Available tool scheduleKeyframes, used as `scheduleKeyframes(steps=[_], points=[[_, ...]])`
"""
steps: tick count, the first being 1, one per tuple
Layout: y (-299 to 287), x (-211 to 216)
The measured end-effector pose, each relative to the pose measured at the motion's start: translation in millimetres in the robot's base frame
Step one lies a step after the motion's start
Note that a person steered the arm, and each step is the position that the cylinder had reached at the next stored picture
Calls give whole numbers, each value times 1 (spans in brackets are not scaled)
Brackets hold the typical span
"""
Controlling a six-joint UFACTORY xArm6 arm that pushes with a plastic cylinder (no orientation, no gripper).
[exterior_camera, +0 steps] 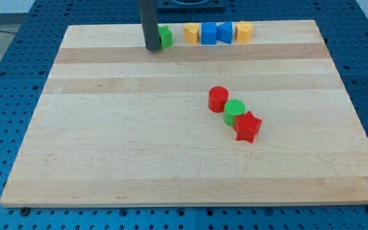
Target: Place the green star to the left of the yellow heart
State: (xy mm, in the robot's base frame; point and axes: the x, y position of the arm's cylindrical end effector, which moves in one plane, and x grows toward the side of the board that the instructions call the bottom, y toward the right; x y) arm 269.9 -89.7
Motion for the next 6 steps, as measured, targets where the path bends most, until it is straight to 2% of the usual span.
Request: scheduleKeyframes(steps=[6], points=[[-32,-51]])
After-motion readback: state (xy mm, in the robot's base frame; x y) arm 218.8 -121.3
